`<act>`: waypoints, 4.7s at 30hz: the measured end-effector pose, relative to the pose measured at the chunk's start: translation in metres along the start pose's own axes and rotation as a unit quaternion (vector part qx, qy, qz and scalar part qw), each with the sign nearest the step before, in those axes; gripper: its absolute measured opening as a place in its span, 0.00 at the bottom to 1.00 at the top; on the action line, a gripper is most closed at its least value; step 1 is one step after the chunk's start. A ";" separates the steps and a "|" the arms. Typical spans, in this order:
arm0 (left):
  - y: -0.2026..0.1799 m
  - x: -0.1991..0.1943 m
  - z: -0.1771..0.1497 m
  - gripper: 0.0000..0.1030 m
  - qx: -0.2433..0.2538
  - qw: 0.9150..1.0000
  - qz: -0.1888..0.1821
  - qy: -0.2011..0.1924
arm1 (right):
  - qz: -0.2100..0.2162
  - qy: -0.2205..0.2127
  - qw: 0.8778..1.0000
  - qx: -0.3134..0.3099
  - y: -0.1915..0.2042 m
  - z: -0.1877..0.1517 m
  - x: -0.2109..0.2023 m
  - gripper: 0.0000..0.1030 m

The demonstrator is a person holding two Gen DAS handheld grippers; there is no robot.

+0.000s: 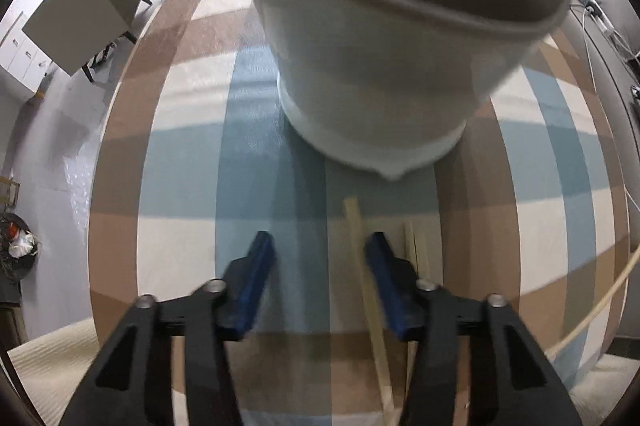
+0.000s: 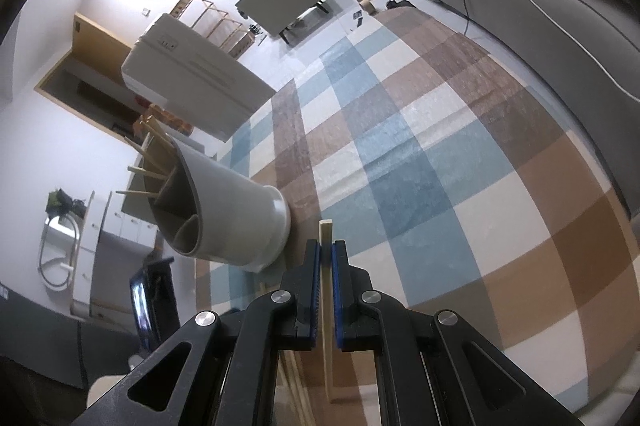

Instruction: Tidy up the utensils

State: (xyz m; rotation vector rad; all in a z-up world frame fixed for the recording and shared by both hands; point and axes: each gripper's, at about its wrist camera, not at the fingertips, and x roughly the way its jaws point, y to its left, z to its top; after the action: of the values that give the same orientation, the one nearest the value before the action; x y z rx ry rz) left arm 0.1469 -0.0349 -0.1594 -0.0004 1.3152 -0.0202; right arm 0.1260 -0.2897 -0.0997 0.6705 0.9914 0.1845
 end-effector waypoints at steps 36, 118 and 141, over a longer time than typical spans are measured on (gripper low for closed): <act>0.044 -0.137 -0.022 0.01 -0.042 0.968 -0.150 -0.198 | -0.013 -0.075 0.982 -0.170 0.091 -0.044 -0.037 0.05; 0.106 0.047 0.088 0.43 -0.069 0.994 -0.086 0.004 | 0.037 -0.119 0.977 -0.170 0.124 0.017 -0.033 0.05; 0.092 0.052 0.090 0.33 0.005 1.000 -0.014 -0.001 | 0.035 -0.121 0.976 -0.178 0.132 0.013 -0.035 0.05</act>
State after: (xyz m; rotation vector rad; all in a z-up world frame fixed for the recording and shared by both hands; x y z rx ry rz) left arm 0.2482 0.0550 -0.1876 -0.0104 1.3133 -0.0501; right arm 0.1372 -0.2072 0.0089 0.3886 0.6782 0.3265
